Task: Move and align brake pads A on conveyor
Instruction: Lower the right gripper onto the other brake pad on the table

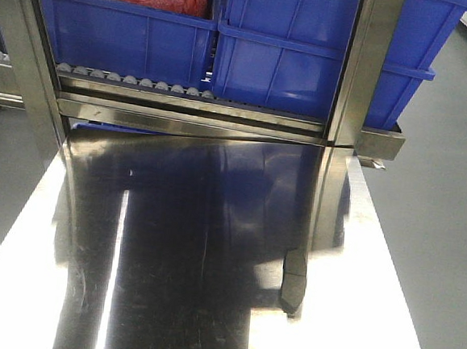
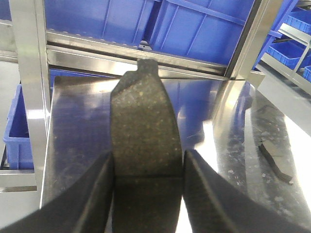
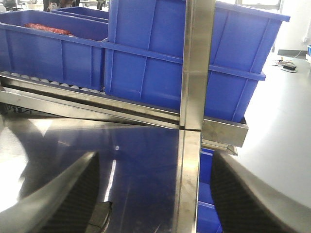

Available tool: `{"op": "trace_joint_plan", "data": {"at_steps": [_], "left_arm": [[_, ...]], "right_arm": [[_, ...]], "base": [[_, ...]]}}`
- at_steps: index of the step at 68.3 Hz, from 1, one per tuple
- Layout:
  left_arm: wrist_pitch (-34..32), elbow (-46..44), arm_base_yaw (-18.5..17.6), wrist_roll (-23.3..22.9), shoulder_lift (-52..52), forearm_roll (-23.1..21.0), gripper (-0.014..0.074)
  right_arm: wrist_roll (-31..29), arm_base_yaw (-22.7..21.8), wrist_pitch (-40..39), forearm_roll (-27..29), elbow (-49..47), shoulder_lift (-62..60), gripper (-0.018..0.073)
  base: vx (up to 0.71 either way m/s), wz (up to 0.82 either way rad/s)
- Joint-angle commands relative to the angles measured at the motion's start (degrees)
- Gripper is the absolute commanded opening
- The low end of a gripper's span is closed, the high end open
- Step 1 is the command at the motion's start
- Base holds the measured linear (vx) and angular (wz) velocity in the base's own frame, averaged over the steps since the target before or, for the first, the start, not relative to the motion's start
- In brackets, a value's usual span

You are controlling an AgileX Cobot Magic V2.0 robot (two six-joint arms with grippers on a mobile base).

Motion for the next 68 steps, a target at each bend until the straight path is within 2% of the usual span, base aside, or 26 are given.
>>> {"op": "trace_joint_plan", "data": {"at_steps": [1,68], "left_arm": [[-5.7,-1.5,-0.2,-0.3,0.6,0.7,-0.0006],[-5.7,-1.5,-0.2,-0.3,0.6,0.7,-0.0006]], "right_arm": [[-0.3,-0.1,-4.2,-0.4,-1.7,0.6,0.0471],[0.0,-0.1,-5.0,0.0,-1.9,0.7,0.0471]], "base": [[0.0,0.0],[0.0,0.0]]}}
